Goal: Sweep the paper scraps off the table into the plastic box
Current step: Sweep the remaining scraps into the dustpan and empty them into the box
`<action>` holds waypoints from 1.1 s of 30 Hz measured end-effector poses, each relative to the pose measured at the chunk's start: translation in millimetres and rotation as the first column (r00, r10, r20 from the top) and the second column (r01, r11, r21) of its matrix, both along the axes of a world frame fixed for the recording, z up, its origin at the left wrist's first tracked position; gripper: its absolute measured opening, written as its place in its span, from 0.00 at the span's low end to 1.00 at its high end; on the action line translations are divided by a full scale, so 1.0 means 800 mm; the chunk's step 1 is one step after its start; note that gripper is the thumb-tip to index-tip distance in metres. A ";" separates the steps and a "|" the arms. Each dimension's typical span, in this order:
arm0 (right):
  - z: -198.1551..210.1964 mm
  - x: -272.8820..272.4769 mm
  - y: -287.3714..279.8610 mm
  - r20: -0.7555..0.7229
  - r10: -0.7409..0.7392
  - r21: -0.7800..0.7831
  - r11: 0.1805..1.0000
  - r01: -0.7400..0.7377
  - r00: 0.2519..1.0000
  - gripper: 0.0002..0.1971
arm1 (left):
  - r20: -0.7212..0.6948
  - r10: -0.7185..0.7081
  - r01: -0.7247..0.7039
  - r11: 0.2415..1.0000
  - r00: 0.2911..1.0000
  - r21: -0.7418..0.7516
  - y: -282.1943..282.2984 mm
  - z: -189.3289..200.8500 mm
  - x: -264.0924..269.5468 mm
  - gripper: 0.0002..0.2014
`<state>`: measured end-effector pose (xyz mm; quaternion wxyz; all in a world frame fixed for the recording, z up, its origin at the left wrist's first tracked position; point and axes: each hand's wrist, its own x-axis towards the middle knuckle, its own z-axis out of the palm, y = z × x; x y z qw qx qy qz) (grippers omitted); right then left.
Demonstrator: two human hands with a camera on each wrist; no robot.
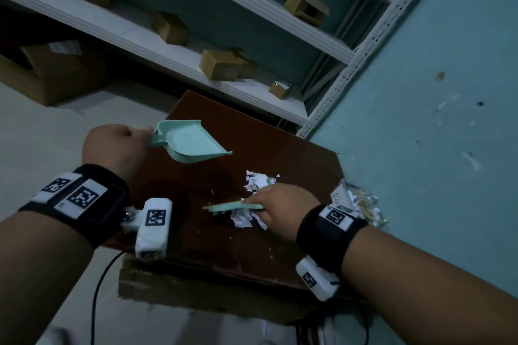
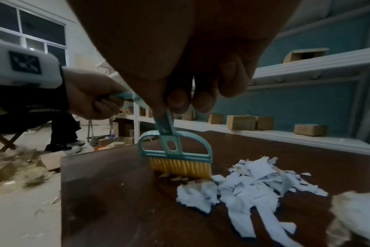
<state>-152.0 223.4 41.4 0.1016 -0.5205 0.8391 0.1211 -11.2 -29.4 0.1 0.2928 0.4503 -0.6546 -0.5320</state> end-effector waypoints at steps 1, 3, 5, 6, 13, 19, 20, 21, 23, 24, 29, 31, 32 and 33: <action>0.006 -0.002 0.008 -0.009 -0.042 -0.057 0.997 0.042 0.999 0.16 | 0.012 -0.025 0.026 1.000 1.000 -0.011 0.001 0.000 0.001 0.19; 0.018 -0.013 0.017 0.012 -0.190 -0.182 0.965 0.188 0.982 0.14 | 0.048 -0.075 0.077 0.996 0.996 -0.046 0.002 0.000 0.002 0.18; 0.031 -0.032 0.020 0.006 -0.330 -0.268 0.909 0.319 0.944 0.13 | 0.128 -0.130 0.147 0.980 0.983 -0.133 0.003 -0.001 0.001 0.19; 0.037 -0.044 0.021 -0.022 -0.393 -0.291 0.882 0.370 0.919 0.14 | 0.182 -0.160 0.194 0.963 0.970 -0.185 0.002 -0.002 0.001 0.19; 0.051 -0.088 0.010 -0.170 -0.626 -0.217 0.777 0.591 0.761 0.21 | 0.543 -0.330 0.554 0.769 0.772 -0.320 0.010 -0.010 -0.008 0.19; 0.012 -0.077 -0.007 -0.092 -0.667 -0.127 0.744 0.656 0.739 0.20 | 0.609 -0.348 0.624 0.711 0.712 -0.323 0.022 -0.011 -0.011 0.15; 0.007 -0.073 -0.010 -0.075 -0.663 -0.123 0.748 0.653 0.745 0.20 | 0.611 -0.350 0.627 0.710 0.710 -0.321 0.023 -0.012 -0.012 0.15; 0.004 -0.069 -0.013 -0.058 -0.658 -0.120 0.751 0.649 0.751 0.20 | 0.611 -0.353 0.629 0.708 0.708 -0.320 0.026 -0.014 -0.014 0.15; -0.001 -0.059 -0.021 -0.033 -0.638 -0.116 0.767 0.632 0.769 0.19 | 0.619 -0.362 0.637 0.709 0.697 -0.303 0.030 -0.018 -0.018 0.15; -0.003 -0.054 -0.025 -0.022 -0.627 -0.115 0.775 0.621 0.779 0.18 | 0.622 -0.368 0.641 0.710 0.691 -0.291 0.033 -0.022 -0.022 0.15; -0.005 -0.035 -0.048 0.045 -0.604 -0.120 0.787 0.605 0.796 0.19 | 0.603 -0.412 0.647 0.724 0.683 -0.238 0.049 -0.035 -0.039 0.14; -0.004 -0.029 -0.055 0.081 -0.587 -0.130 0.795 0.593 0.805 0.19 | 0.602 -0.422 0.649 0.728 0.677 -0.220 0.056 -0.039 -0.045 0.15; -0.002 -0.027 -0.058 0.100 -0.576 -0.141 0.799 0.584 0.812 0.20 | 0.604 -0.427 0.651 0.729 0.673 -0.211 0.059 -0.042 -0.048 0.17; 0.000 -0.025 -0.061 0.116 -0.564 -0.152 0.804 0.575 0.818 0.20 | 0.602 -0.436 0.654 0.730 0.669 -0.198 0.061 -0.045 -0.050 0.17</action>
